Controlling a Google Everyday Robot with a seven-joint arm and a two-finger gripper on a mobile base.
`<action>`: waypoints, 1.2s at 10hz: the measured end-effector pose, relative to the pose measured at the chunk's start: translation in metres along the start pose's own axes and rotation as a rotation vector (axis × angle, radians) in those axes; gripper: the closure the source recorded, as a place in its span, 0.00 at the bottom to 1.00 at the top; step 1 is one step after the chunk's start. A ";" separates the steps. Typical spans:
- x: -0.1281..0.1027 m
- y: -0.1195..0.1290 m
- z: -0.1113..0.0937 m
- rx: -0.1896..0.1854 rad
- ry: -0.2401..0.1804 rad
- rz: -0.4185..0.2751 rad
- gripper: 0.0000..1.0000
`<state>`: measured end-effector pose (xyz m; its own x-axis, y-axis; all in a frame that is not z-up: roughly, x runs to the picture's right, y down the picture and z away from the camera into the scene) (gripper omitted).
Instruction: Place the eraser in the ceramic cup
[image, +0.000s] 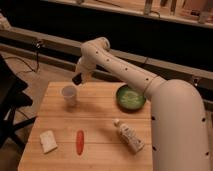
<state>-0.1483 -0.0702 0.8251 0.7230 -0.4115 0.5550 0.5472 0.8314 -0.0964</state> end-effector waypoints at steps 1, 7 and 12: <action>-0.011 -0.005 0.007 -0.002 -0.010 -0.014 1.00; -0.053 -0.012 0.027 -0.023 -0.073 -0.059 0.61; -0.077 -0.003 0.036 -0.059 -0.089 -0.047 0.20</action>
<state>-0.2206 -0.0273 0.8123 0.6570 -0.4125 0.6310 0.6053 0.7876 -0.1153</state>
